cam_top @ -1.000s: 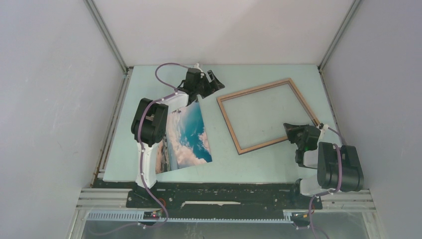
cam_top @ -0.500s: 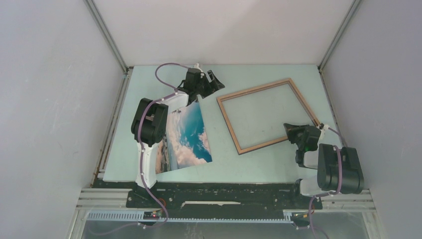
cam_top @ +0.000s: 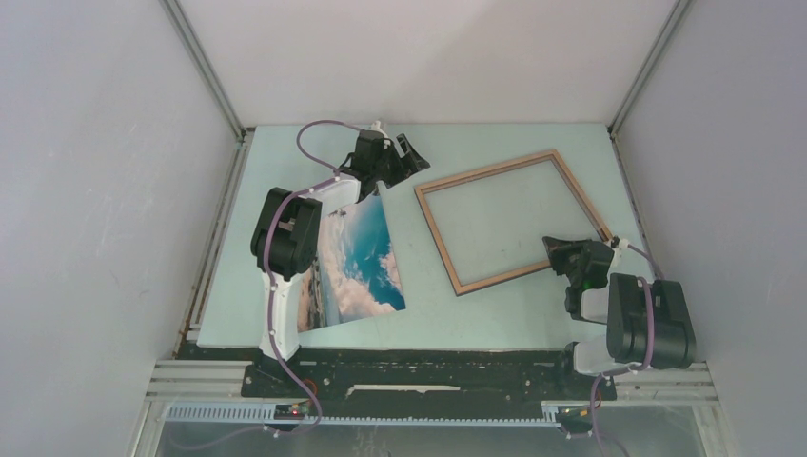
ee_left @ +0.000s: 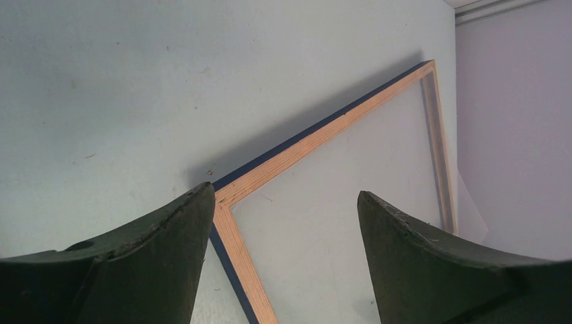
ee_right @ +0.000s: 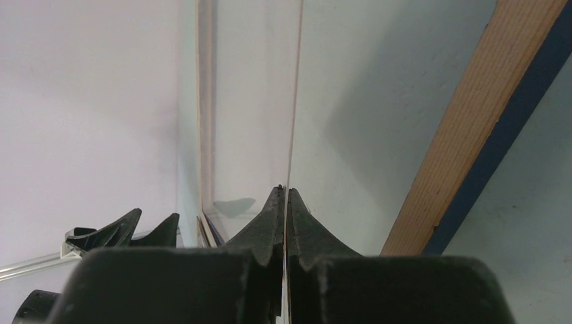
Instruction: Put the photo into the frame
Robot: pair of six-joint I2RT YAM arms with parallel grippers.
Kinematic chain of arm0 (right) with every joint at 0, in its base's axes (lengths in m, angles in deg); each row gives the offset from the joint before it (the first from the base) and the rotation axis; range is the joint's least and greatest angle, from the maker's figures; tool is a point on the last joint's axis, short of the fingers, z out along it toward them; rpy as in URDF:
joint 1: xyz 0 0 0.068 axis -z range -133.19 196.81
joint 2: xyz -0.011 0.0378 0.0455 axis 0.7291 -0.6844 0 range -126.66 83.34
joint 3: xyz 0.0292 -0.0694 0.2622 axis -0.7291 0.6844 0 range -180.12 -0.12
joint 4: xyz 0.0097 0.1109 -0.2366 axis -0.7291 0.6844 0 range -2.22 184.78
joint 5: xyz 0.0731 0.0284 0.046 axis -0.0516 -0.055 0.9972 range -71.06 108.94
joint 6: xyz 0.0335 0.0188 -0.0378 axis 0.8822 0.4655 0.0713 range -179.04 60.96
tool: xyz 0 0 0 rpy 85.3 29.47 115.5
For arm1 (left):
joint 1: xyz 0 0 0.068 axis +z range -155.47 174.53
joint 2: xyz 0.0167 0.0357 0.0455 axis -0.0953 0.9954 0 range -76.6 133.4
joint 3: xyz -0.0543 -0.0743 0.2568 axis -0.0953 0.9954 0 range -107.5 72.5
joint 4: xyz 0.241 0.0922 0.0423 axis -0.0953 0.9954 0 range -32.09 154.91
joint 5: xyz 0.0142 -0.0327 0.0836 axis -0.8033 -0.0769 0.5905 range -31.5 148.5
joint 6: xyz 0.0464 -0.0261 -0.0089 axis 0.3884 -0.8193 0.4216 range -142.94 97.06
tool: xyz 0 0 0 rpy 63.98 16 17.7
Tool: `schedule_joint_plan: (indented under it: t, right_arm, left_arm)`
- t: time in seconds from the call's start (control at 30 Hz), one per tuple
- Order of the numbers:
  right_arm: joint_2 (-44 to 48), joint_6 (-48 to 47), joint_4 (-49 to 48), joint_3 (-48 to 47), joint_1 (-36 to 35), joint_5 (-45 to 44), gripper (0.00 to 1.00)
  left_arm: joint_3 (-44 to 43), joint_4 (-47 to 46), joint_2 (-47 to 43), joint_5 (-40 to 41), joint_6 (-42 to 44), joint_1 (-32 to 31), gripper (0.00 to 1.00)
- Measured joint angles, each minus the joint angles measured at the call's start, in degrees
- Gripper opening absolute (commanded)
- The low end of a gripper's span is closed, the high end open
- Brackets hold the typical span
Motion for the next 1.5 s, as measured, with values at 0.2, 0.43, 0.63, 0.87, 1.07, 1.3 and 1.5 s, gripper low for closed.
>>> schedule_joint_plan:
  t: [0.2,0.43,0.63,0.87,1.07,1.3,1.5]
  right_arm:
    - [-0.22,0.11,-0.22,0.31,-0.39,-0.26,0.00]
    - [0.24,0.13,0.39,0.33,-1.57,-1.51,0.00]
    - [0.50,0.15,0.44,0.63,-1.90,-2.03,0.00]
    - [1.97,0.20,0.83,1.33,-3.06,-3.69,0.00]
    - [2.05,0.22,0.96,1.51,-3.15,-3.98,0.00]
    - [2.67,0.31,1.73,1.64,-4.35,-5.03,0.00]
    - [1.60,0.11,1.40,1.53,-4.59,-4.98,0.00]
  left_arm:
    - [0.00,0.00,0.00,-0.02,-0.02,0.00,0.84]
    - [0.00,-0.02,0.00,-0.04,-0.02,0.00,0.84]
    - [0.00,-0.07,0.02,-0.50,-0.02,0.00,0.84]
    - [0.00,-0.24,0.02,-0.90,-0.02,0.00,0.84]
    - [0.00,-0.24,0.11,-0.90,-0.02,0.00,0.84]
    - [0.00,-0.24,0.13,-0.90,-0.02,0.00,0.84]
    - [-0.07,-0.24,0.55,-0.94,-0.07,0.00,0.84]
